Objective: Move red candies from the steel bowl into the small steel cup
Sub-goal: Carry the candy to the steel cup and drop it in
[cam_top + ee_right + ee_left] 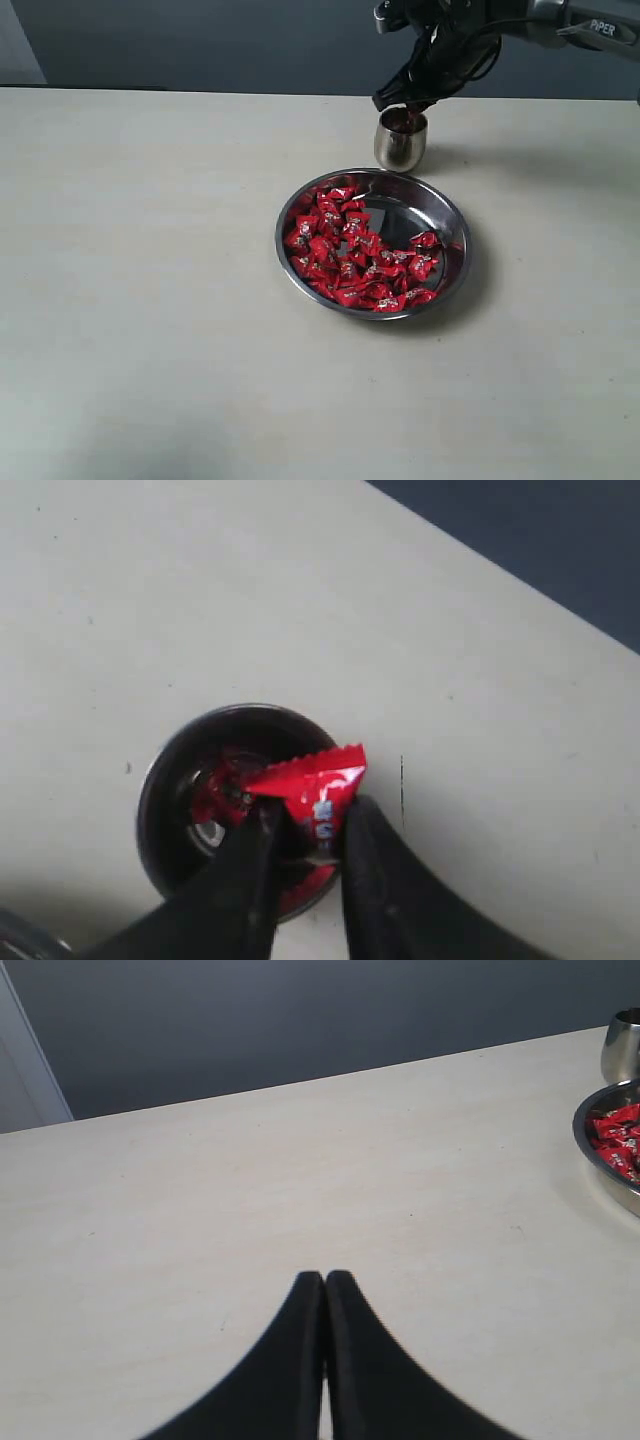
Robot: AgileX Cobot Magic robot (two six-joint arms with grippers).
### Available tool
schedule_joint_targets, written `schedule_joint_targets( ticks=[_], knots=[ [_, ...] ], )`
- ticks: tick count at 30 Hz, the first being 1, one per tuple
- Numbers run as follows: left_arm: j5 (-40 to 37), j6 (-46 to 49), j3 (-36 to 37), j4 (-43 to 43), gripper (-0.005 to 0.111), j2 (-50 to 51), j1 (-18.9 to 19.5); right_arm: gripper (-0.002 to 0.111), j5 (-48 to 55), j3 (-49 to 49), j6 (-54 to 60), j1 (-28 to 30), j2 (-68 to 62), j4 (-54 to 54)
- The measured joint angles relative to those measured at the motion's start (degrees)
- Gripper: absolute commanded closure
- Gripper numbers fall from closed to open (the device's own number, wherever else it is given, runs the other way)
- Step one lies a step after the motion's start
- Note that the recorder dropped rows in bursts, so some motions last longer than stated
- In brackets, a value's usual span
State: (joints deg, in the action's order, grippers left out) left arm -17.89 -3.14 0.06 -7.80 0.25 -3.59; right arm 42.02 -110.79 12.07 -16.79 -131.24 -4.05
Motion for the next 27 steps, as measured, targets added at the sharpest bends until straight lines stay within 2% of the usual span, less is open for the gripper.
schedule_joint_targets(
  ticks=[3,10,16,27],
  knots=[
    [0.0,0.0,0.0,0.0,0.106,0.0,0.0,0.085,0.3,0.0,0.0,0.0,-0.3,0.0],
    [0.0,0.0,0.0,0.0,0.106,0.0,0.0,0.084,0.3,0.0,0.0,0.0,-0.5,0.1],
    [0.0,0.0,0.0,0.0,0.106,0.0,0.0,0.065,1.1,0.0,1.0,0.0,-0.5,1.1],
    [0.0,0.0,0.0,0.0,0.106,0.0,0.0,0.065,3.8,0.0,1.1,0.0,-0.1,1.8]
  ],
)
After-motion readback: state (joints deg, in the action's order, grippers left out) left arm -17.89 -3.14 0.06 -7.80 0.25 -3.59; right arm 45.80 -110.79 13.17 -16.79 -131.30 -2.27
